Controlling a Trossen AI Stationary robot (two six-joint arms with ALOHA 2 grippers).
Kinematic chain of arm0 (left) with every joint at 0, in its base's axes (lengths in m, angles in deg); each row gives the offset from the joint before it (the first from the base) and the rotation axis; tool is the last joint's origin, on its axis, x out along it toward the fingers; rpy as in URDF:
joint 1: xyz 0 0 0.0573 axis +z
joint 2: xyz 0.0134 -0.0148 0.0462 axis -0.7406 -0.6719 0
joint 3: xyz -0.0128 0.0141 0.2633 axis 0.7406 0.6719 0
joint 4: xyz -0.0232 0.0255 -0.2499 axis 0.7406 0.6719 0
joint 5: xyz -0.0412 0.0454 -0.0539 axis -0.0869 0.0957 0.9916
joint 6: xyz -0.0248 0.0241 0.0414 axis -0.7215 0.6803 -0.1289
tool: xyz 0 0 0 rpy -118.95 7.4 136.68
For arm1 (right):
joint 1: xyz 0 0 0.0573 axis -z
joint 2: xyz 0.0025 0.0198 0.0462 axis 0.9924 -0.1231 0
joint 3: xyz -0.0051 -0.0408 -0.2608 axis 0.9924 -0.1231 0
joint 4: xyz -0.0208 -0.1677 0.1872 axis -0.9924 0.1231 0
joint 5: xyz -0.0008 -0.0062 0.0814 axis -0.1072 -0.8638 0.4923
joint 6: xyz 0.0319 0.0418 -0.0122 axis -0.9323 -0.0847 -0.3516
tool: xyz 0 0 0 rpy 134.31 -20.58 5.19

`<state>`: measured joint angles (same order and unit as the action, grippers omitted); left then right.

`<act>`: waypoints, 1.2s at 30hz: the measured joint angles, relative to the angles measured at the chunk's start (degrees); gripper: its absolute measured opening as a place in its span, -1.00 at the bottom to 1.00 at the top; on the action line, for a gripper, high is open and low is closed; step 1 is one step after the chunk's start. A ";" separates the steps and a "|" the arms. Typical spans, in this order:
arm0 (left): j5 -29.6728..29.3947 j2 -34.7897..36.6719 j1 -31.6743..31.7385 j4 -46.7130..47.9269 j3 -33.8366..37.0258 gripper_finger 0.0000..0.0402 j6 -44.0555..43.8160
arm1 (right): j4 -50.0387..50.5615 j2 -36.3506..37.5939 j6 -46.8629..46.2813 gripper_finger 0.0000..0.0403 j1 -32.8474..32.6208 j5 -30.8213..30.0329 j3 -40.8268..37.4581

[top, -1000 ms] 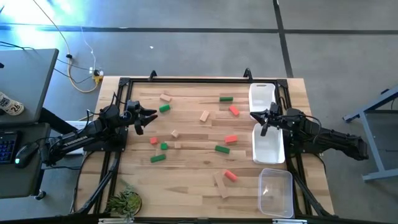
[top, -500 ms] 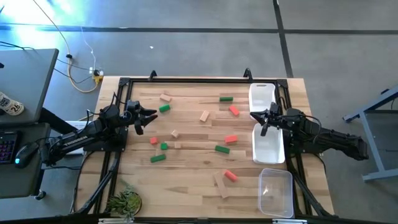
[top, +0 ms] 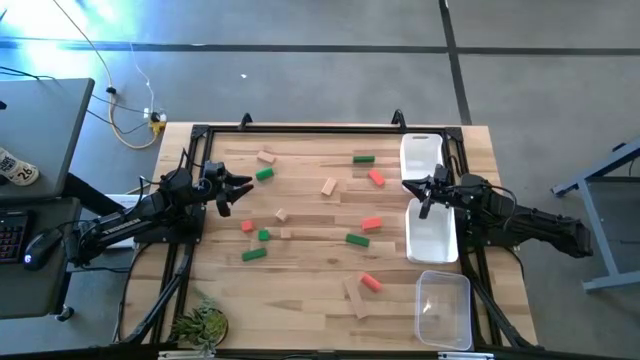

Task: Sort & place blocks by color

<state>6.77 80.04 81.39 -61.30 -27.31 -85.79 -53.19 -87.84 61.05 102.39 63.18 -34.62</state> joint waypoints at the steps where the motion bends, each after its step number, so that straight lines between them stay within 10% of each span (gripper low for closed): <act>1: 0.00 -0.02 -0.02 0.00 0.00 -0.22 0.00 | -0.01 0.01 0.00 -1.00 0.01 -0.01 0.01; 36: 0.84 -0.02 -0.56 -1.18 0.00 0.12 10.56 | 0.00 0.00 0.02 -1.00 0.01 0.01 0.00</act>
<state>7.62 80.02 80.83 -62.48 -27.31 -75.23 -53.18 -87.83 61.07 102.41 63.19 -34.62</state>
